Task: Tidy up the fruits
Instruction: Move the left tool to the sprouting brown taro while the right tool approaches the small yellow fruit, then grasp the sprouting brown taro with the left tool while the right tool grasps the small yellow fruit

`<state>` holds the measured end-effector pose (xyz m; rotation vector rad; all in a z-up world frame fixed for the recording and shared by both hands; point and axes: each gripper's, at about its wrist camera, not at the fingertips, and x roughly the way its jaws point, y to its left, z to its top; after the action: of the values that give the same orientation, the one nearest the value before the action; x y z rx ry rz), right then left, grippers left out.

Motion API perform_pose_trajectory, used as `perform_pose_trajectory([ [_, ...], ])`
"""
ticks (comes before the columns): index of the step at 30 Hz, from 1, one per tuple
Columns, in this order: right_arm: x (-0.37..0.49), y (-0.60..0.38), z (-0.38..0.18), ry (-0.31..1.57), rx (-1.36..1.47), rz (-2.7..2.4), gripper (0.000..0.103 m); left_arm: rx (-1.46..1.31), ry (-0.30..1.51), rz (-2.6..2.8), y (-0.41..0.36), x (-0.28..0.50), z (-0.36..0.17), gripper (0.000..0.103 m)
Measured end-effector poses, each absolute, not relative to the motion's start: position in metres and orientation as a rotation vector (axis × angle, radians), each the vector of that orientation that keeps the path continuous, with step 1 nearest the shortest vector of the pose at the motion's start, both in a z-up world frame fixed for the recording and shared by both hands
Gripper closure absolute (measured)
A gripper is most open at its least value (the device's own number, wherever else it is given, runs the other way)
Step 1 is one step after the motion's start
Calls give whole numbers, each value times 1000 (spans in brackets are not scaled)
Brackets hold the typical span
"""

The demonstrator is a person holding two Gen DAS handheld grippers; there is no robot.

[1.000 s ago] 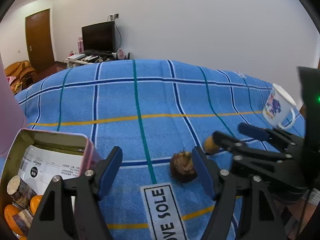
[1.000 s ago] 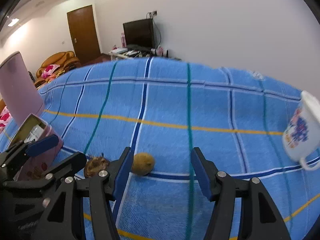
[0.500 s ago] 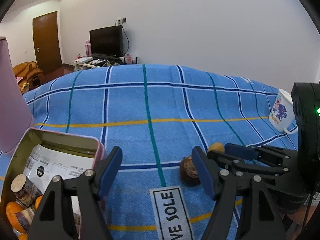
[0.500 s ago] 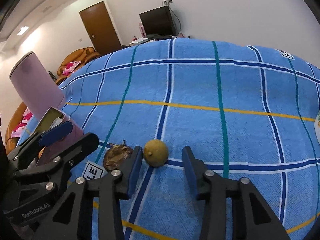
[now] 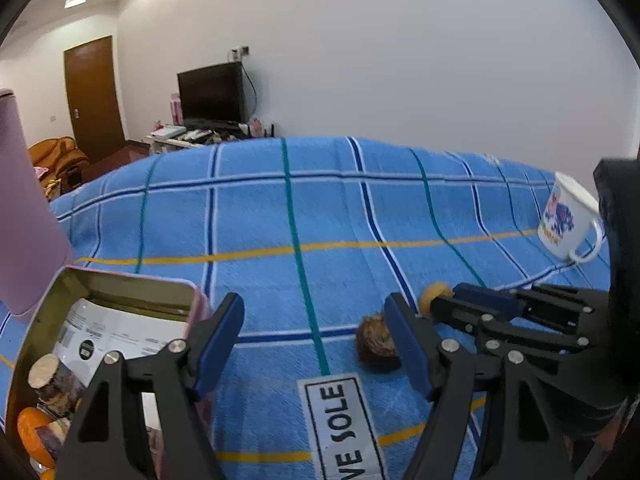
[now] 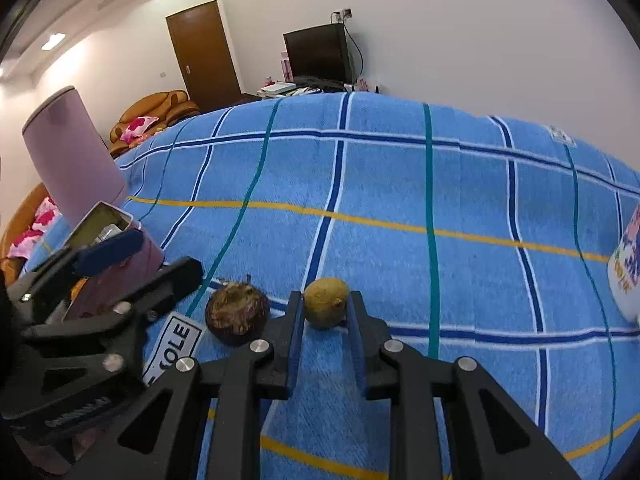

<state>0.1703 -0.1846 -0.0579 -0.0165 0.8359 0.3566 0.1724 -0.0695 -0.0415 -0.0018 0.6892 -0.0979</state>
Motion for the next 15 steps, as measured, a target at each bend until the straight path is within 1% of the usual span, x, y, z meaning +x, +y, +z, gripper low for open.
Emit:
perform_pose_trajectory([
  [3, 177, -186, -57, 828, 14, 361, 80, -27, 667, -92, -65, 171, -37, 28],
  [5, 184, -189, -60, 841, 55, 371, 72, -24, 671, -91, -64, 172, -38, 28],
  [6, 186, -191, -62, 853, 72, 372, 65, -23, 676, -92, -65, 173, -38, 28],
  [7, 188, -192, -63, 859, 78, 367, 63, -24, 677, -92, -64, 173, -39, 28],
  [15, 189, -190, -68, 891, 94, 403, 63, -34, 679, -100, -64, 174, -39, 28],
])
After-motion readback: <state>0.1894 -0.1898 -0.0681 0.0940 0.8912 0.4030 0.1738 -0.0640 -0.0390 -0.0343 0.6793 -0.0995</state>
